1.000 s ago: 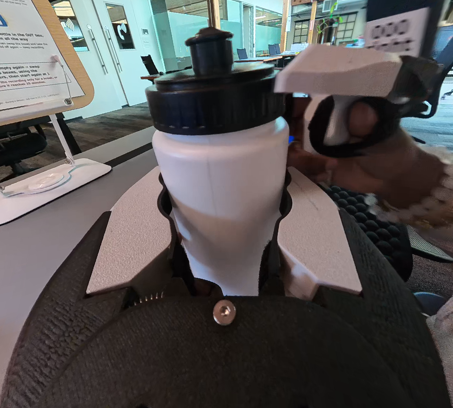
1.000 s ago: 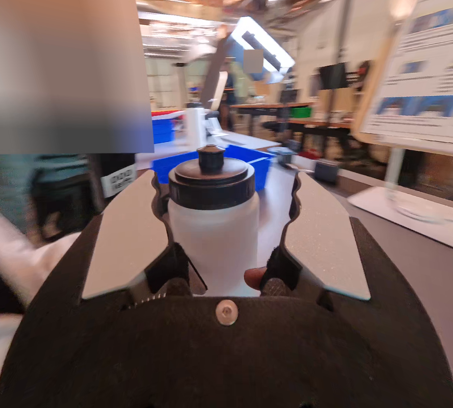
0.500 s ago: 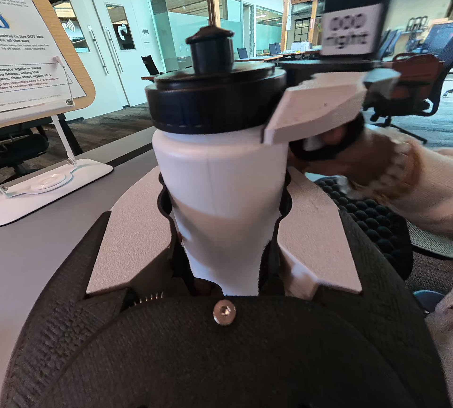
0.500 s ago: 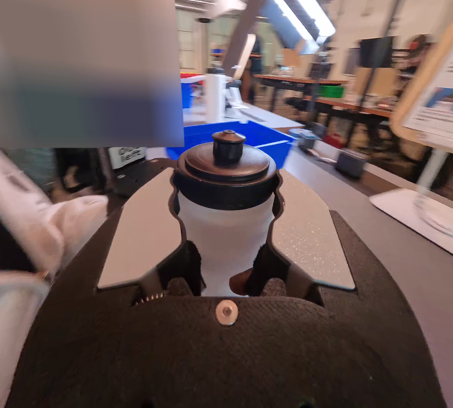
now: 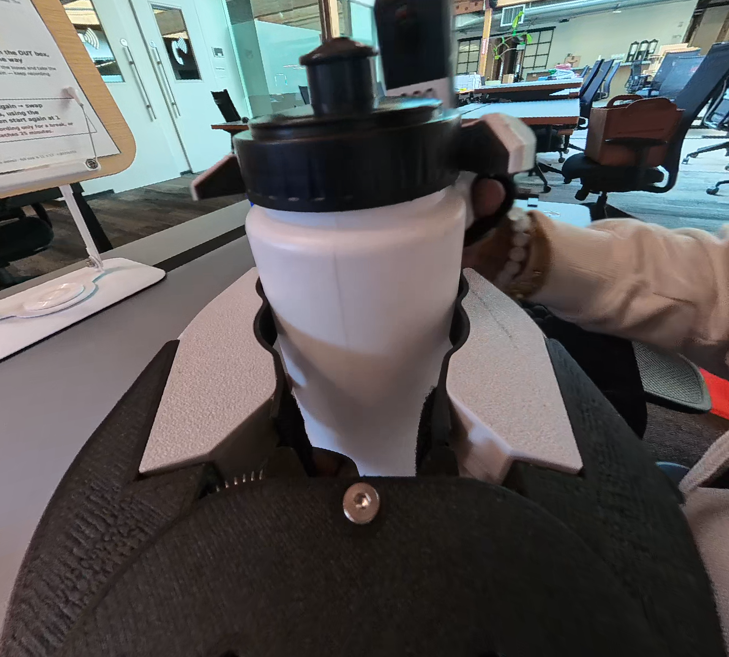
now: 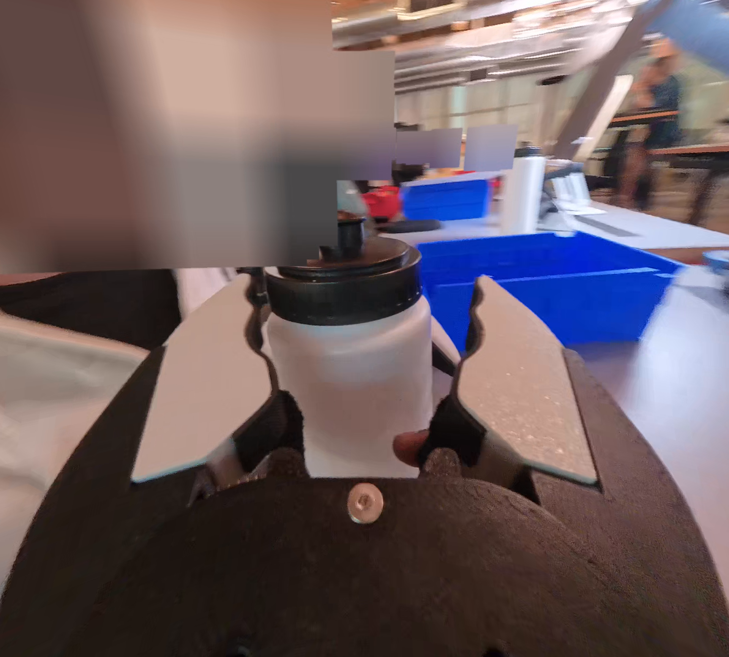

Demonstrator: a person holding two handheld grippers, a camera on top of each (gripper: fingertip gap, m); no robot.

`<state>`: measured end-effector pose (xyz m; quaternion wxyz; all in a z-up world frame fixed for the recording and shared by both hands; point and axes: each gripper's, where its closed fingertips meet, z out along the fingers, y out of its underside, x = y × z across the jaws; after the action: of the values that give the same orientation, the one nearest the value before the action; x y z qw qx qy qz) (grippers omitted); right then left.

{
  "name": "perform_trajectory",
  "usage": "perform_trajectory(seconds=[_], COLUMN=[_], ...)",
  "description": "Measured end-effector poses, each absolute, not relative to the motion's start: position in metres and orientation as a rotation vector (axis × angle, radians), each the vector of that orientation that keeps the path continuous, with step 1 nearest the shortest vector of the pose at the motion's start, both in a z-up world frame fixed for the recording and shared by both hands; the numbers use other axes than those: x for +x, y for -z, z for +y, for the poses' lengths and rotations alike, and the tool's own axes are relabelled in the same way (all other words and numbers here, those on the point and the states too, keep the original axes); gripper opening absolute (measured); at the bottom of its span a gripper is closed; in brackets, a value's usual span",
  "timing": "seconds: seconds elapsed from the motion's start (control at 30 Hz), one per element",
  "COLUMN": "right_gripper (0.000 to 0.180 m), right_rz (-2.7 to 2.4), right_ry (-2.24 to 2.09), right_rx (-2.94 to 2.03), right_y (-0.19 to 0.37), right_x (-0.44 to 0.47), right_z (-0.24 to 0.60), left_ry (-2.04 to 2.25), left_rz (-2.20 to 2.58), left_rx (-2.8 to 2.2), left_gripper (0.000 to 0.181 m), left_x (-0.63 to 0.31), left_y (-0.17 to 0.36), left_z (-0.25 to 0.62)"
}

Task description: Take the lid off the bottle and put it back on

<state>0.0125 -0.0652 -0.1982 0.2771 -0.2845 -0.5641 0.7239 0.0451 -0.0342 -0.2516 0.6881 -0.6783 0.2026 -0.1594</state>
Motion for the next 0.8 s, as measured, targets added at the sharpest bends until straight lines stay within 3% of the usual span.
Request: perform_trajectory(seconds=[0.1,0.27,0.43,0.6,0.8], right_gripper=[0.113,0.098,0.09,0.076,0.076], right_rz=[-1.348,-0.973,-1.012,-1.3,-1.705], right_ry=[-1.668,-1.268,-1.026,-1.291,-1.794], right_rx=[-0.951,-1.093,-1.149,-1.041,-0.687], right_y=[0.195,0.177,0.187,0.19,0.189], right_x=[0.011,0.019,0.008,0.009,0.017], right_z=[-0.058,-0.054,-0.054,-0.065,-0.078], left_ry=[0.344,0.311,0.3,0.318,0.348], left_rz=[0.439,0.411,0.408,0.442,0.455], left_rx=[-1.516,-1.514,-1.521,-1.516,-1.516], left_gripper=[0.088,0.088,0.088,0.088,0.088], left_x=[0.044,0.043,0.042,0.043,0.046], left_y=[0.251,0.251,0.252,0.252,0.252], left_z=[-0.034,-0.032,-0.033,-0.036,-0.037])
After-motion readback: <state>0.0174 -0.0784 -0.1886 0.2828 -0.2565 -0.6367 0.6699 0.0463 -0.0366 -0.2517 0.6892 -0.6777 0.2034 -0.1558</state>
